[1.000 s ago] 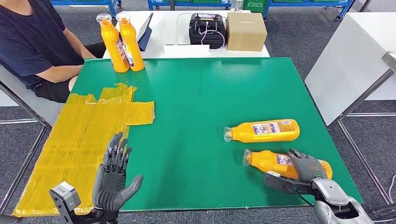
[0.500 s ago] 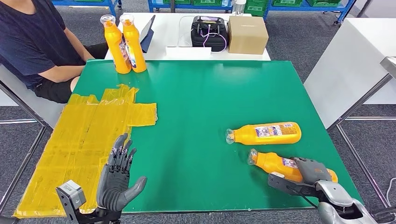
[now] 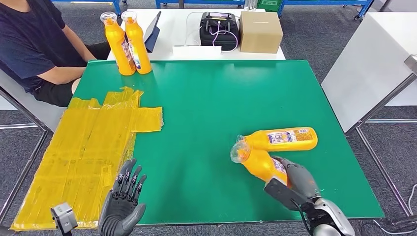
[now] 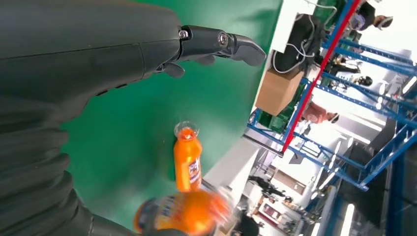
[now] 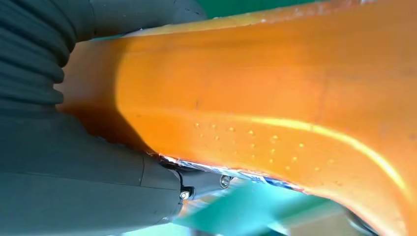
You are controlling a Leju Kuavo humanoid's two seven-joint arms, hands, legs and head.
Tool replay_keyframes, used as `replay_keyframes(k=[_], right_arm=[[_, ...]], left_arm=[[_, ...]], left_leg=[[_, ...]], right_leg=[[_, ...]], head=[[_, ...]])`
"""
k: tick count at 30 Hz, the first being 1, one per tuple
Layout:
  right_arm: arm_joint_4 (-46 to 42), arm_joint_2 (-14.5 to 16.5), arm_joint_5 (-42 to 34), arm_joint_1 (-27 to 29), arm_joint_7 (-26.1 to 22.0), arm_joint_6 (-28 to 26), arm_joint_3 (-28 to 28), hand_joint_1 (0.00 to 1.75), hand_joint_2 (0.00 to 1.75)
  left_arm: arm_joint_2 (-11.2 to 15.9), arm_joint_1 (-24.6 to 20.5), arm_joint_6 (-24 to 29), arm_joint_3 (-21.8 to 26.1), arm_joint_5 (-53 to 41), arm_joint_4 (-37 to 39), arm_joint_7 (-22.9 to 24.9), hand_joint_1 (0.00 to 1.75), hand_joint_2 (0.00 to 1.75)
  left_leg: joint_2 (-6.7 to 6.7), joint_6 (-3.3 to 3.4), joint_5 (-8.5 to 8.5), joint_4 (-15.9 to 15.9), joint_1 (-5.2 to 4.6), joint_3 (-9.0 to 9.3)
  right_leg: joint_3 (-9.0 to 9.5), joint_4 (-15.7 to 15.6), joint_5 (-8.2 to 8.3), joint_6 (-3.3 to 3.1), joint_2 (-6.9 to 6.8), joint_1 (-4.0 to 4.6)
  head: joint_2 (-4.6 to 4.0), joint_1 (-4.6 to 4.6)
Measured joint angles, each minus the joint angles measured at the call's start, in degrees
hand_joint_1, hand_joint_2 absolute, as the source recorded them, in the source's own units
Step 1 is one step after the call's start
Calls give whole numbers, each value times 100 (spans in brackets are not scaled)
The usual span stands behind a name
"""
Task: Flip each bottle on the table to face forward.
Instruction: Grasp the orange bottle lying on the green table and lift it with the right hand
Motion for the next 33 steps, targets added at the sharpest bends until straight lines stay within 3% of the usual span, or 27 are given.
replay_keyframes(k=[8,19,25,33], right_arm=[[-1381,207,-31,398,-322,-122,-6,175,175],[-1690,320,724,458,-385,-445,321,175,175],[-1679,464,874,353,-333,-484,527,175,175],[-1584,686,894,218,-305,-463,766,175,175]], left_arm=[[-334,359,-616,421,59,-98,-8,0,175],[-616,418,-1062,598,-108,-102,-62,0,175],[-552,355,-972,434,-538,-101,-519,0,175],[-312,206,-602,-3,-655,-92,-701,0,175]], left_leg=[[-5,-1,0,-2,2,-46],[-5,0,0,-2,-5,-46],[-6,-1,0,-2,-3,-47],[-6,-1,0,-2,-3,-48]], right_leg=[[-40,2,-5,-3,-5,1],[-42,2,-4,-3,-5,-4],[-44,2,-4,-3,-5,-3],[-44,3,-4,-3,-5,-4]], head=[[0,3],[0,3],[0,3],[0,3]])
